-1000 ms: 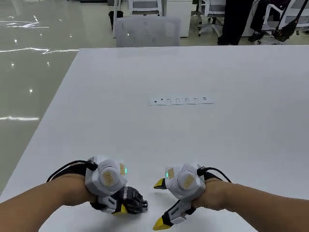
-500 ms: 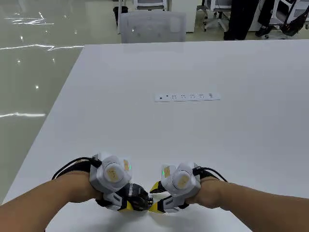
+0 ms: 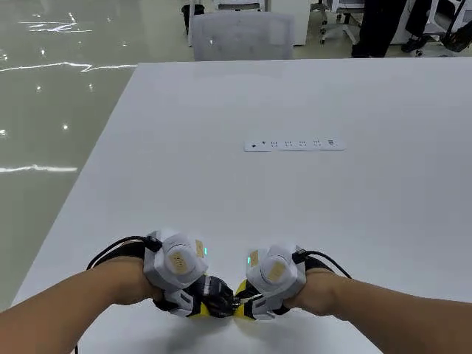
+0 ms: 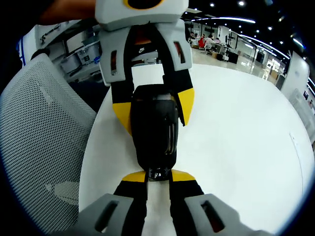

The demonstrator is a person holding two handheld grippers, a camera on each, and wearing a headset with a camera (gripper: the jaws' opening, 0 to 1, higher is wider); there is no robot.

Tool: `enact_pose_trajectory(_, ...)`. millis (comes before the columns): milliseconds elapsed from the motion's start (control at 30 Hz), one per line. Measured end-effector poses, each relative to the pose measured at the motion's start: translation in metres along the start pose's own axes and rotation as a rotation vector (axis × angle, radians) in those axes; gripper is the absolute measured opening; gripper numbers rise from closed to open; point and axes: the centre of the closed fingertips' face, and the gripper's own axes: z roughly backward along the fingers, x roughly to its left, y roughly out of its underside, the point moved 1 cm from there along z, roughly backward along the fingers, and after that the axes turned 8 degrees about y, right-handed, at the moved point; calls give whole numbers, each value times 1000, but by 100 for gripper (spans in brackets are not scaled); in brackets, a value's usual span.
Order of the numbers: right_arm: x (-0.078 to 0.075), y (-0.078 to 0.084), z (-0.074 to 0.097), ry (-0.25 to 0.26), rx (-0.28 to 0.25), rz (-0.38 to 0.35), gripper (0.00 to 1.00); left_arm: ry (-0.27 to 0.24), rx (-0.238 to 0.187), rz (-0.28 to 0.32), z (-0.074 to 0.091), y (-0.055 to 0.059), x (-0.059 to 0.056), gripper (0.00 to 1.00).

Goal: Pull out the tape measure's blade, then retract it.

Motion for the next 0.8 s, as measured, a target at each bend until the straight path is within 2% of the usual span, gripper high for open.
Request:
enact_pose_trajectory(100,1,0,0,-7,1,56,14,-2,2,0,0,0,0,34)
enact_pose_trajectory(200,-1,1,1,-2,0,32,13,-2,10,4,0,1,0,34)
enact_pose_trajectory(233,-1,2,1,-3,-4,8,12,-1,21,-2,0,1,0,34)
enact_pose_trajectory(300,-2,3,2,-4,-3,7,12,4,38,-11,0,1,0,34)
enact_pose_trajectory(467,-8,13,12,1,17,11,12,9,19,2,1,2,2,34)
enact_pose_trajectory(600,-9,22,19,2,29,-2,12,9,19,0,1,2,2,34)
enact_pose_trajectory(733,-6,20,19,2,26,-20,13,10,23,-9,1,2,1,34)
enact_pose_trajectory(800,-5,18,18,3,38,-6,14,9,24,-12,1,2,1,34)
